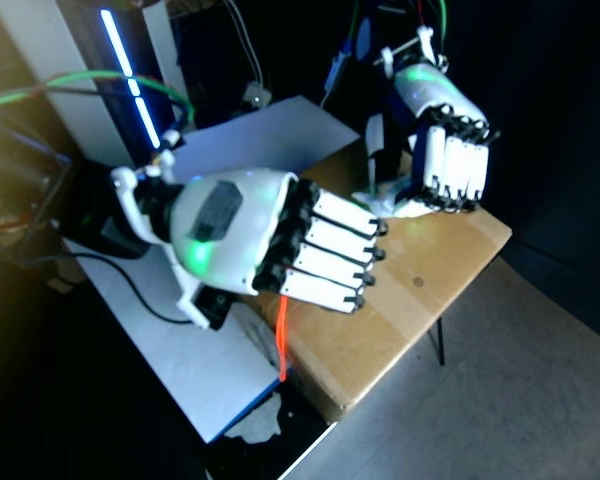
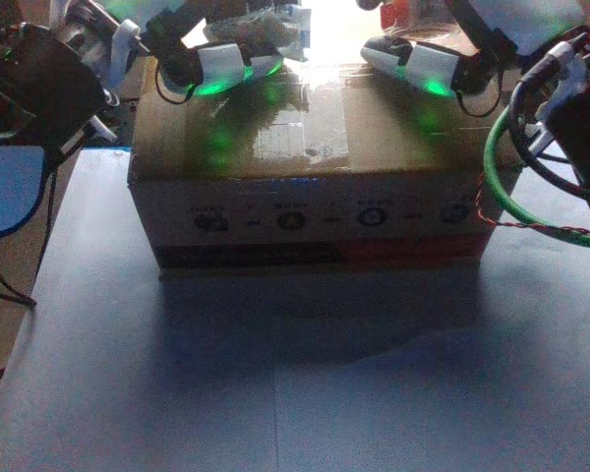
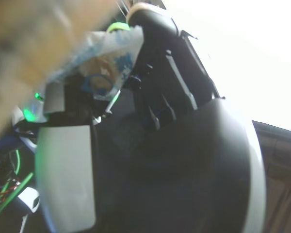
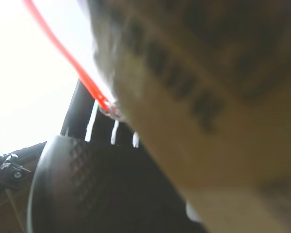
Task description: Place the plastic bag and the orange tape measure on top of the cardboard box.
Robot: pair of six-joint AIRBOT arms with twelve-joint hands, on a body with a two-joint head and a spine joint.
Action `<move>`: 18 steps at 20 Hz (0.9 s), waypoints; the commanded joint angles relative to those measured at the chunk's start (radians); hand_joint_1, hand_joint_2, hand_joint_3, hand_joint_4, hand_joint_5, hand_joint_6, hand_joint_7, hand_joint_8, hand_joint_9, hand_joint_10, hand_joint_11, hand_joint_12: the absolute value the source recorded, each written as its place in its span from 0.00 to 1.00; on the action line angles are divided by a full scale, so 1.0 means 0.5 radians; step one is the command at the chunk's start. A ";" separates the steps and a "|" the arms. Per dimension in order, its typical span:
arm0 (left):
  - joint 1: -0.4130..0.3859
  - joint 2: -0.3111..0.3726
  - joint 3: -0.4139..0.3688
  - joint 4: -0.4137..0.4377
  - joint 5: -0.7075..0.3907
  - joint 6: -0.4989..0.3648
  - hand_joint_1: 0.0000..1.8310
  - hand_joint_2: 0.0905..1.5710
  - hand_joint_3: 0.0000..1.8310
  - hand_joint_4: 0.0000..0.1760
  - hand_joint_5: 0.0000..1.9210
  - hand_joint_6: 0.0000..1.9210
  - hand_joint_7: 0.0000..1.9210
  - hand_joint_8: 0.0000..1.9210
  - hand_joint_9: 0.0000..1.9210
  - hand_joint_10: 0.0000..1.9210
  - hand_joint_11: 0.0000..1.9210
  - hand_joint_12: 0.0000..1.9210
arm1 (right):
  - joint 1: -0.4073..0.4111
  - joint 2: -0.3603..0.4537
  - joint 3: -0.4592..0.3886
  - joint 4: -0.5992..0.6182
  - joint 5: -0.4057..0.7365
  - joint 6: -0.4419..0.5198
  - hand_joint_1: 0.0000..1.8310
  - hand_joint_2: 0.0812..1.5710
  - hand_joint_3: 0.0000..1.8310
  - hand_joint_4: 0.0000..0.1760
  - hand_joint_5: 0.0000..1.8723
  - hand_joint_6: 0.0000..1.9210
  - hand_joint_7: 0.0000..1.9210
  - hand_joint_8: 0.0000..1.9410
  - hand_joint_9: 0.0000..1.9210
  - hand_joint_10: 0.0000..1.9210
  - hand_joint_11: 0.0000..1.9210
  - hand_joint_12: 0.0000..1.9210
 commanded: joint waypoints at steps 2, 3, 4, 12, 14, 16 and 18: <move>0.002 -0.016 0.012 0.017 0.170 0.006 0.74 0.76 0.00 0.00 0.35 0.60 0.42 0.69 0.43 0.80 0.36 0.91 | 0.027 -0.031 -0.003 -0.058 -0.135 0.039 0.82 0.71 0.00 0.00 0.45 0.65 0.49 0.51 0.48 0.60 0.37 0.79; 0.012 -0.016 0.013 0.007 0.168 0.006 0.73 0.76 0.00 0.00 0.34 0.65 0.41 0.69 0.40 0.79 0.34 0.90 | 0.026 -0.039 -0.003 -0.059 -0.134 0.062 0.82 0.70 0.00 0.00 0.46 0.64 0.51 0.50 0.50 0.57 0.39 0.77; 0.017 -0.015 0.013 0.003 0.168 0.006 0.66 0.78 0.00 0.00 0.34 0.68 0.42 0.73 0.33 0.70 0.26 0.92 | 0.026 -0.046 -0.003 -0.059 -0.134 0.078 0.76 0.70 0.00 0.00 0.44 0.60 0.50 0.56 0.48 0.64 0.41 0.82; 0.056 0.009 -0.018 -0.017 0.180 0.006 0.45 0.62 0.00 0.00 0.30 0.00 0.26 0.03 0.07 0.51 0.00 0.88 | 0.025 -0.047 -0.010 -0.062 -0.137 0.207 0.45 0.56 0.00 0.00 0.21 0.26 0.22 0.26 0.17 0.47 0.11 0.77; 0.069 0.020 -0.035 -0.022 0.194 0.006 0.46 0.60 0.00 0.00 0.27 0.00 0.23 0.00 0.09 0.36 0.00 0.79 | 0.025 -0.046 -0.021 -0.068 -0.140 0.208 0.40 0.56 0.00 0.00 0.16 0.27 0.18 0.27 0.13 0.47 0.10 0.79; 0.079 0.044 -0.066 -0.021 0.215 0.006 0.44 0.59 0.00 0.00 0.26 0.00 0.22 0.00 0.09 0.32 0.00 0.79 | 0.025 -0.035 -0.045 -0.085 -0.148 0.208 0.39 0.53 0.00 0.00 0.16 0.23 0.18 0.25 0.11 0.45 0.08 0.81; 0.090 0.078 -0.101 -0.025 0.241 0.006 0.41 0.58 0.00 0.00 0.24 0.00 0.21 0.00 0.10 0.28 0.00 0.76 | 0.025 -0.015 -0.072 -0.113 -0.151 0.208 0.41 0.55 0.00 0.00 0.16 0.23 0.17 0.26 0.09 0.49 0.06 0.81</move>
